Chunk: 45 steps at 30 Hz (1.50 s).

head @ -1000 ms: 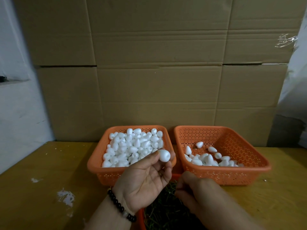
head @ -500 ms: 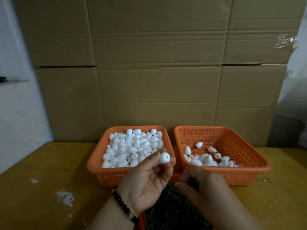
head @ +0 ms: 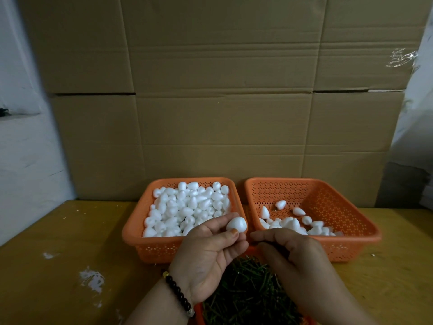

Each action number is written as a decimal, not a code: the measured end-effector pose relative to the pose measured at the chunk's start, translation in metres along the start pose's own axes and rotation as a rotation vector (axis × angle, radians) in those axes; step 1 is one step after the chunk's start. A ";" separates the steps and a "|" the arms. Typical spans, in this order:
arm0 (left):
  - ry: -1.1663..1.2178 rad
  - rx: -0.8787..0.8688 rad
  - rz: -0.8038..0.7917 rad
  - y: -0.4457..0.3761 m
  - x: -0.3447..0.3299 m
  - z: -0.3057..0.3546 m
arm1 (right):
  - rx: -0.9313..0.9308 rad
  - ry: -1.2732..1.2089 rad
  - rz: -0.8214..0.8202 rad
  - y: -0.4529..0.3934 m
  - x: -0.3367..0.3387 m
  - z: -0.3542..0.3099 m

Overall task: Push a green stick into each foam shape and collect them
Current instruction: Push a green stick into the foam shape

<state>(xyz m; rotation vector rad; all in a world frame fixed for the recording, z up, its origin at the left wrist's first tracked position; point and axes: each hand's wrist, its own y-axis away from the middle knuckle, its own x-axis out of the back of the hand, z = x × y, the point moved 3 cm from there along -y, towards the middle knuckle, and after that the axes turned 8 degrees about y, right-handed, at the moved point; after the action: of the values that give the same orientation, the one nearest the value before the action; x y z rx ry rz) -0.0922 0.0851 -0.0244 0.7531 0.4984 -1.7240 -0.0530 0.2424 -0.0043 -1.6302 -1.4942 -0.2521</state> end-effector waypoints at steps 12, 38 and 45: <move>-0.038 -0.021 -0.024 0.004 -0.002 0.003 | -0.098 -0.301 0.033 -0.005 -0.001 0.011; 0.086 0.038 -0.086 0.007 -0.009 0.007 | -0.346 -0.844 -0.006 -0.006 -0.005 0.014; 0.110 0.099 -0.138 0.009 -0.009 0.007 | -0.205 -0.708 0.096 -0.004 0.000 0.005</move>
<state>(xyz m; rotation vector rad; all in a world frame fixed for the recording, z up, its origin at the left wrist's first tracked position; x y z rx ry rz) -0.0843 0.0840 -0.0130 0.9057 0.5547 -1.8531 -0.0587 0.2459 -0.0052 -2.0771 -1.9412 0.2679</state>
